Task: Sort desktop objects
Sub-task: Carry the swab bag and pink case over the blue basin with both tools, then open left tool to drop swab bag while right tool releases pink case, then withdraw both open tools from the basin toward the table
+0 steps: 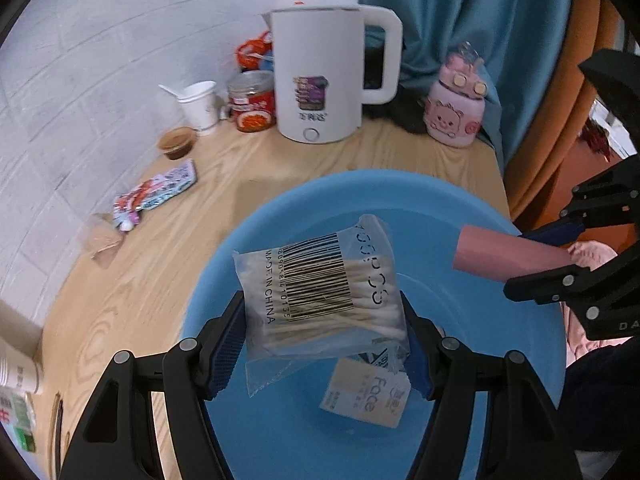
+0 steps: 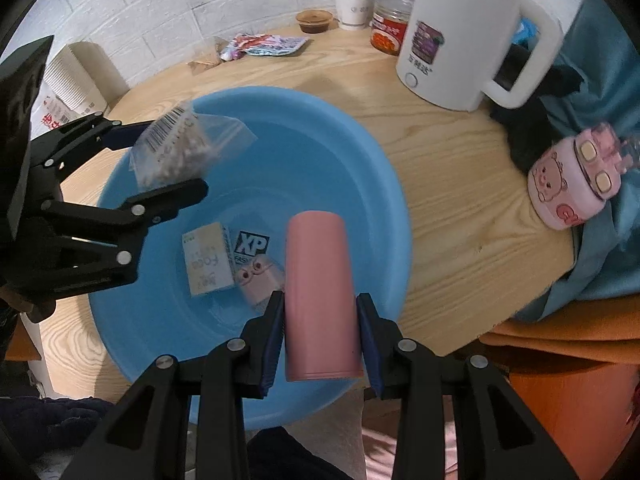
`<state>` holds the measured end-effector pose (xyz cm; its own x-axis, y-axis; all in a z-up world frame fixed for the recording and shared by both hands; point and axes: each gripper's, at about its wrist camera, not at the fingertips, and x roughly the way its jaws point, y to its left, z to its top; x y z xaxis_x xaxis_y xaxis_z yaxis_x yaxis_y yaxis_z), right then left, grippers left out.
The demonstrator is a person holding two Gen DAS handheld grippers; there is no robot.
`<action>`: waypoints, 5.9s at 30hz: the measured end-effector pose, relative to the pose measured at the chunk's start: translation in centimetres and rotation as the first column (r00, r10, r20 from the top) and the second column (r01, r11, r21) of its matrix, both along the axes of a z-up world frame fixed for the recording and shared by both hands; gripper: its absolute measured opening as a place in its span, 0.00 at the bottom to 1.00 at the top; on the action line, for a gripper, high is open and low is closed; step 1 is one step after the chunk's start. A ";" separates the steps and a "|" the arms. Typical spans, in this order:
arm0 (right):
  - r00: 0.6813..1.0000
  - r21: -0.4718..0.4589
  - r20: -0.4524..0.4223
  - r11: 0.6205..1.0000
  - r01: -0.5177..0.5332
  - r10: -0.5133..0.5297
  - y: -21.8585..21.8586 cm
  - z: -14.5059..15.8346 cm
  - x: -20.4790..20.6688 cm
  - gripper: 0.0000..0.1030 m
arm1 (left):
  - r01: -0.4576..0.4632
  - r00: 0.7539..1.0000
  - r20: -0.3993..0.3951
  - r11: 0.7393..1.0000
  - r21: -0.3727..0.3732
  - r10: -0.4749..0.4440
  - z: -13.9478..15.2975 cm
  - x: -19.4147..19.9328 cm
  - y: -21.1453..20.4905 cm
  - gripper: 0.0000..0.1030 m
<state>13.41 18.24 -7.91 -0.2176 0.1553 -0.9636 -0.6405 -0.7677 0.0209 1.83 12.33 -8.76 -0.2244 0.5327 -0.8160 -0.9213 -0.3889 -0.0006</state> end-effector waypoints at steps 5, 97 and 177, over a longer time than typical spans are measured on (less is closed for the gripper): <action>1.000 -0.001 -0.001 1.000 0.014 -0.014 -0.1 -0.1 0.3 0.35 | 0.034 0.999 0.012 0.999 -0.042 -0.034 -1.6 0.2 1.1 0.65; 0.984 0.080 -0.049 0.983 -0.167 0.171 -0.7 -1.2 -4.4 0.71 | 0.022 1.000 -0.021 0.995 0.096 -0.020 3.2 2.2 -10.1 1.00; 0.859 0.195 -0.103 0.857 -0.478 0.502 8.7 0.8 -18.9 1.00 | -0.549 0.826 0.170 0.835 0.025 0.538 -4.3 -21.7 -7.7 1.00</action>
<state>-5.52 26.97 -7.13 -0.4407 0.1380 -0.8870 -0.1795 -0.9817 -0.0636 -19.84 4.60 -13.02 -0.3732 0.4170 -0.8287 -0.5468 -0.8205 -0.1666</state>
